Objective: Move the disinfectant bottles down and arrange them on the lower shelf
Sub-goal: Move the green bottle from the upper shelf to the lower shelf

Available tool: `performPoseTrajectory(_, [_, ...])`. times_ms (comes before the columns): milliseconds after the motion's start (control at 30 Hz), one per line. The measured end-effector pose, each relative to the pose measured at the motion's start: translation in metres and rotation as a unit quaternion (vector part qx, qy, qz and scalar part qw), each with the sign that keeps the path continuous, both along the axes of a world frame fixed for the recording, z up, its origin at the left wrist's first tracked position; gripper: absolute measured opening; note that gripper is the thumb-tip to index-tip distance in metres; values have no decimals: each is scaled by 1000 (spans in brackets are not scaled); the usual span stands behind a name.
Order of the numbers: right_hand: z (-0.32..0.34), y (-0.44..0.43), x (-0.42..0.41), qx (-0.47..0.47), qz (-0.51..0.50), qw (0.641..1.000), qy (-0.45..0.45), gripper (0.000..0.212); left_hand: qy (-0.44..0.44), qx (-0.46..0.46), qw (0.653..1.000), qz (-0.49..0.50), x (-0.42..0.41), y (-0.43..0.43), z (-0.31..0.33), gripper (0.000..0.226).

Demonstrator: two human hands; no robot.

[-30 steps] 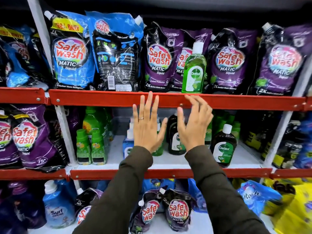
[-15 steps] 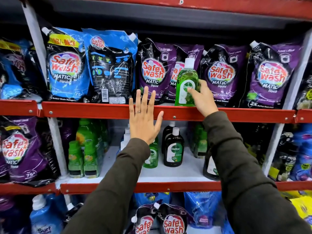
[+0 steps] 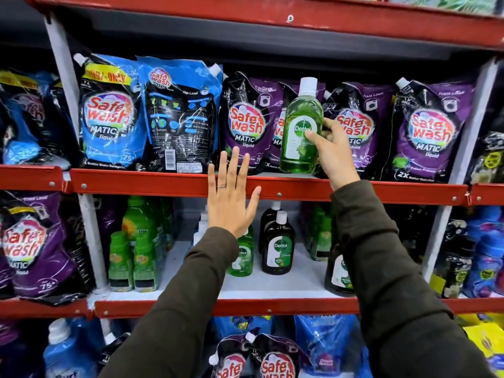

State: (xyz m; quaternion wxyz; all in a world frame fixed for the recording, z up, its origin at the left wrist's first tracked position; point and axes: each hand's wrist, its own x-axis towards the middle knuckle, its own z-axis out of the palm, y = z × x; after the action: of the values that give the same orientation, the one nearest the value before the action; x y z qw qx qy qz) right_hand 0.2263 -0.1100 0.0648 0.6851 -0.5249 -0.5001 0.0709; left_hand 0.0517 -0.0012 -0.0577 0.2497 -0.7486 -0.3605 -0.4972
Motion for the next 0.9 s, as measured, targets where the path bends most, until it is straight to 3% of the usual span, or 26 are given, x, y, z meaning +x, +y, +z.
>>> performPoseTrajectory(133, [-16,-10,-12,4,5,1000,2,58,15,-2,1000,-20,-9,-5,-9,71])
performPoseTrajectory(433, [-87,-25,-42,17,59,998,31,41,0,-21,999,-26,-21,-21,-77,71])
performPoseTrajectory(900, [-235,-16,-62,-91,103,990,32,40,43,-210,977,-17,-33,-33,-215,71])
